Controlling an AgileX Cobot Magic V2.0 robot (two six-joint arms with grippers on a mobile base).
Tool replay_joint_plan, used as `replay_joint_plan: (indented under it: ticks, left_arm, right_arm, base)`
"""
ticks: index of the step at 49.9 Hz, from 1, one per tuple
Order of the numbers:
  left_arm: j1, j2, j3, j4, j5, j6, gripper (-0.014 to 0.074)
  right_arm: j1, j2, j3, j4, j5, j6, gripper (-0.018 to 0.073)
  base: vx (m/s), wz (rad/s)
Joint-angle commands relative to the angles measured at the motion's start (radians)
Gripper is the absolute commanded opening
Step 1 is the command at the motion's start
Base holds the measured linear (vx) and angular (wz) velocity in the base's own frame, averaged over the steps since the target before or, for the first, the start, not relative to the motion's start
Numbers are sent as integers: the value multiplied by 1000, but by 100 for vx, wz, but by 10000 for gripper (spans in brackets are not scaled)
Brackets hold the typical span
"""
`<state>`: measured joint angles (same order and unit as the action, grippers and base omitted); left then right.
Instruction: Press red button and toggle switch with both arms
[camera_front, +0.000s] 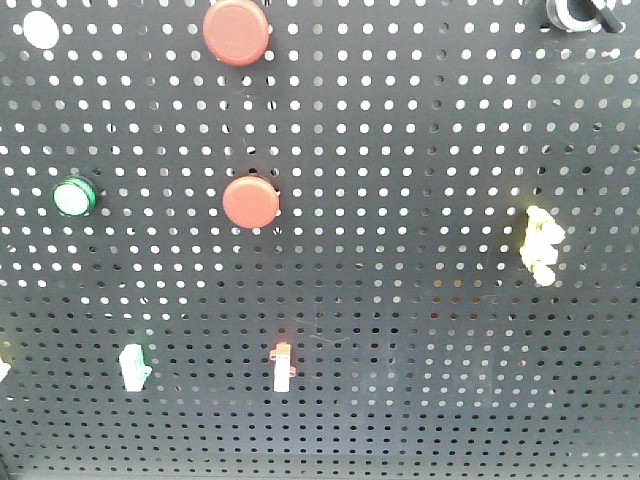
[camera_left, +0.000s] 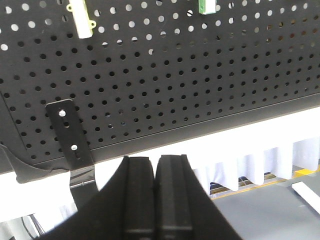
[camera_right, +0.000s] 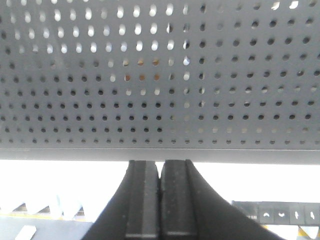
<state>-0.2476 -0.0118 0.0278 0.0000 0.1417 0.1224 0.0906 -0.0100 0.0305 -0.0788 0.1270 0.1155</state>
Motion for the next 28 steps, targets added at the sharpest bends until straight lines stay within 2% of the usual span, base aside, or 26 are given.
replay_joint_plan:
  ticks: [1,28]
  left_arm:
    - [-2,-15,34,0,-85,-9,2]
    - [-2,-15,34,0,-85,-9,2]
  right_arm:
    - [-6,-17,12,-15,-89,0,-3]
    - [-6,-17,12,-15,-89,0,-3]
  base:
    - [0,0]
    - [0,0]
